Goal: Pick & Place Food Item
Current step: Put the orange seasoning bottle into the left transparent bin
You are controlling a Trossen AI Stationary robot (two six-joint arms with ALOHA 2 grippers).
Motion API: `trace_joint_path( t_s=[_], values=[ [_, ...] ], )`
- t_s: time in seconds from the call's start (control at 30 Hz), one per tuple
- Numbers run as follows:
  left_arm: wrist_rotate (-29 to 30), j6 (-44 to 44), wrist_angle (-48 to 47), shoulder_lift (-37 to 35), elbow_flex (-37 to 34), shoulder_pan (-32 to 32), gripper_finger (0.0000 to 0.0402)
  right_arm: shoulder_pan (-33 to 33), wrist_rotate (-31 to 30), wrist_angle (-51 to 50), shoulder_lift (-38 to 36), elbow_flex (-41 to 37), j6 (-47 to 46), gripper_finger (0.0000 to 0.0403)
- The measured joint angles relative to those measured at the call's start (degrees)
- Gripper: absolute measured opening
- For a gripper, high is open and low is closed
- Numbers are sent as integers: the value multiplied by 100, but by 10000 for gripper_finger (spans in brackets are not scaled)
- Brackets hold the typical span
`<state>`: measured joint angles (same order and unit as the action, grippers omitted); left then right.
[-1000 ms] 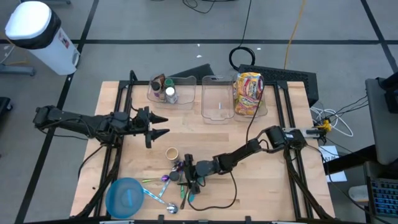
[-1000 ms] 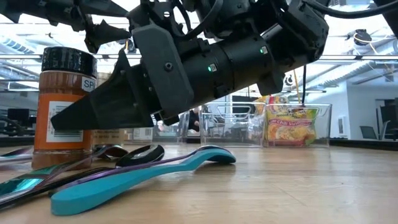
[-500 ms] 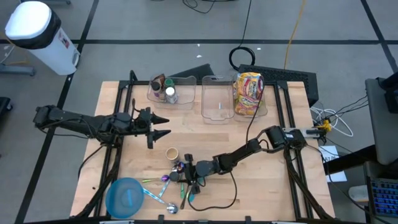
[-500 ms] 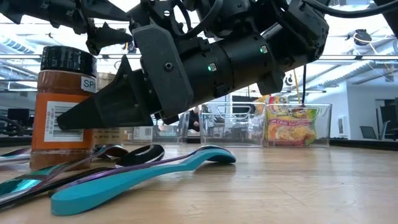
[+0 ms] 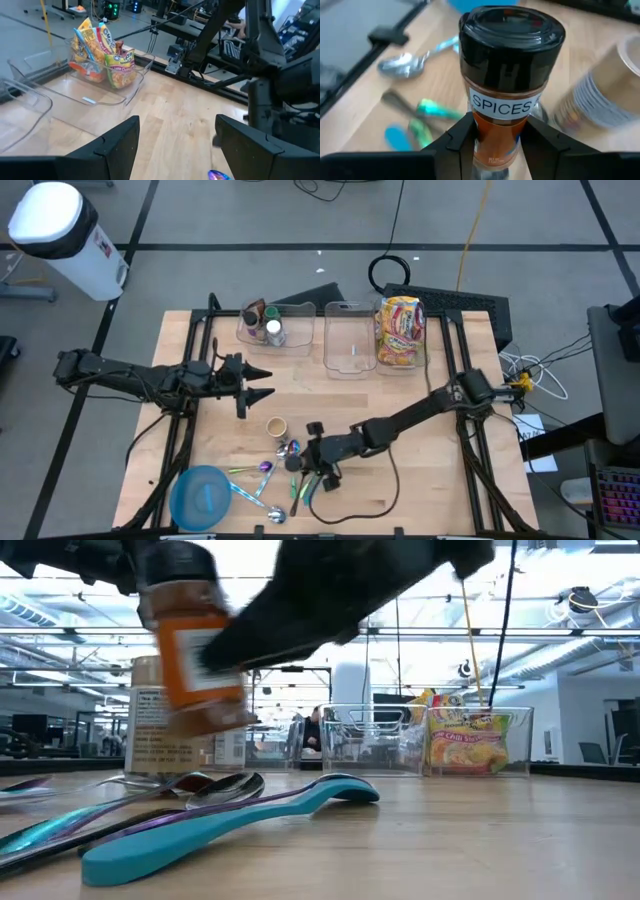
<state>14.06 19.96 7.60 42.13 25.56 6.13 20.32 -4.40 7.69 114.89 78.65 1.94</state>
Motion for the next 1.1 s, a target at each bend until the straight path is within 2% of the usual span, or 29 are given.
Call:
trace_joint_path(
  t_s=[0.1, 0.23, 0.5, 0.6, 0.73, 1.1],
  values=[
    [-1, 248, 1, -1, 0, 1, 269, 49, -89, -203, -424, -317, 102, 122],
    [0, 339, 113, 27, 0, 2, 269, 46, -579, 189, -946, -1058, 129, 121],
    [95, 598, 606, 716, 2, -5, 269, -297, -608, 2178, -1755, -2837, -329, 121],
    [-303, 611, 928, 1127, 100, -7, 269, -420, -601, 2742, -1777, -3276, -463, 121],
    [-799, 548, 670, 1795, 713, 53, 269, -585, -597, 2925, -1790, -3411, -655, 121],
    [-665, -443, -861, 4154, 2974, 382, 269, -673, -582, 2753, -1784, -3416, -728, 121]
  ],
)
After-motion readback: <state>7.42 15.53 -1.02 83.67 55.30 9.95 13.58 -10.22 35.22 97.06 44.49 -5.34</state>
